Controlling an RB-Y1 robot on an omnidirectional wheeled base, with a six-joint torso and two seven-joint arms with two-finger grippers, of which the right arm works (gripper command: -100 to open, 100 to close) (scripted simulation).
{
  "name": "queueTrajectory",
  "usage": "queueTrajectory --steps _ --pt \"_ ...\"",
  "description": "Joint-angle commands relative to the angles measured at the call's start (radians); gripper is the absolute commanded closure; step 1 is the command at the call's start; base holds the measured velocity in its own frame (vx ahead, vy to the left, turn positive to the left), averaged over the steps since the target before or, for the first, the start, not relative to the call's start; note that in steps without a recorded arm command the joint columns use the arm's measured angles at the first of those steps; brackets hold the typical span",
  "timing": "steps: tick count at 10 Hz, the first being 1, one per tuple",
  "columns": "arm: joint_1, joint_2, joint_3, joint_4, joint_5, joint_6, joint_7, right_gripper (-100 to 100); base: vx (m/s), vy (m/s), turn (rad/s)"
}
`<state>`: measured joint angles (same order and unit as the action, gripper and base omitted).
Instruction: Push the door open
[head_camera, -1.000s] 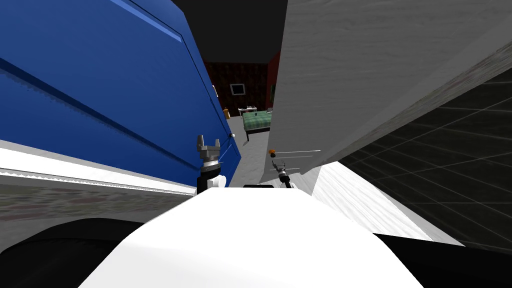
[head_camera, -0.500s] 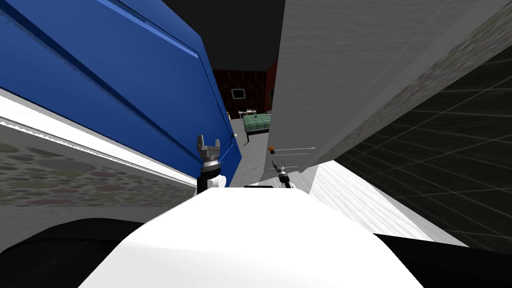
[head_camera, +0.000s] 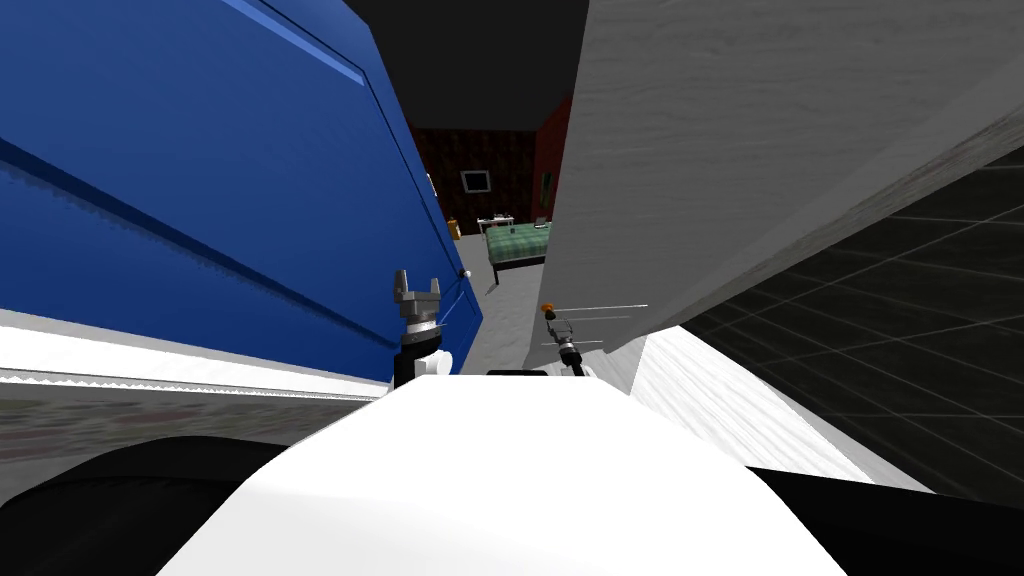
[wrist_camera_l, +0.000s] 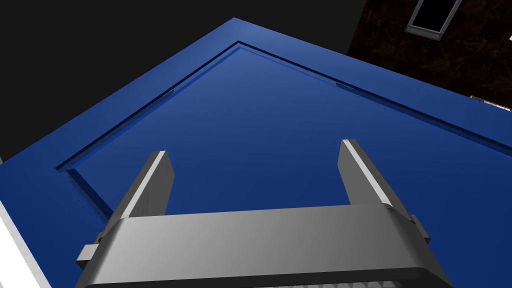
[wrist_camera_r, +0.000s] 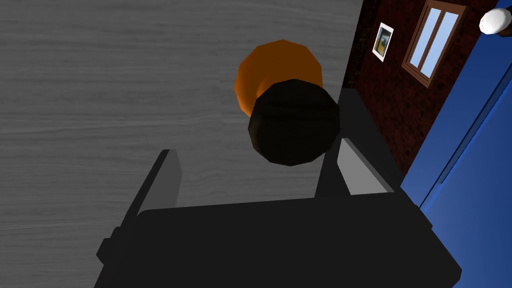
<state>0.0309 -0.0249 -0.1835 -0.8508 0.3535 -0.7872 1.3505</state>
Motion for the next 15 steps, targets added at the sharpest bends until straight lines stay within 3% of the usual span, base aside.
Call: queueTrajectory --steps 1,2,3,4,9,15 --pt "-0.001 0.019 -0.004 0.002 -0.002 -0.004 0.006 -100 0.199 0.048 0.017" --pt "-0.002 0.038 -0.006 0.004 -0.003 -0.006 0.008 -100 0.203 0.027 0.002" --pt "-0.001 0.027 -0.007 0.013 -0.004 -0.011 0.009 -100 0.092 0.01 0.01" --pt "-0.001 0.027 -0.007 0.013 -0.004 -0.011 0.009 100 -0.017 0.006 0.017" --pt "-0.001 0.027 -0.007 0.013 -0.004 -0.011 0.009 100 -0.016 0.0 0.001" --pt "-0.003 0.01 -0.002 0.017 -0.048 -0.013 -0.138 100 0.031 0.006 0.016"
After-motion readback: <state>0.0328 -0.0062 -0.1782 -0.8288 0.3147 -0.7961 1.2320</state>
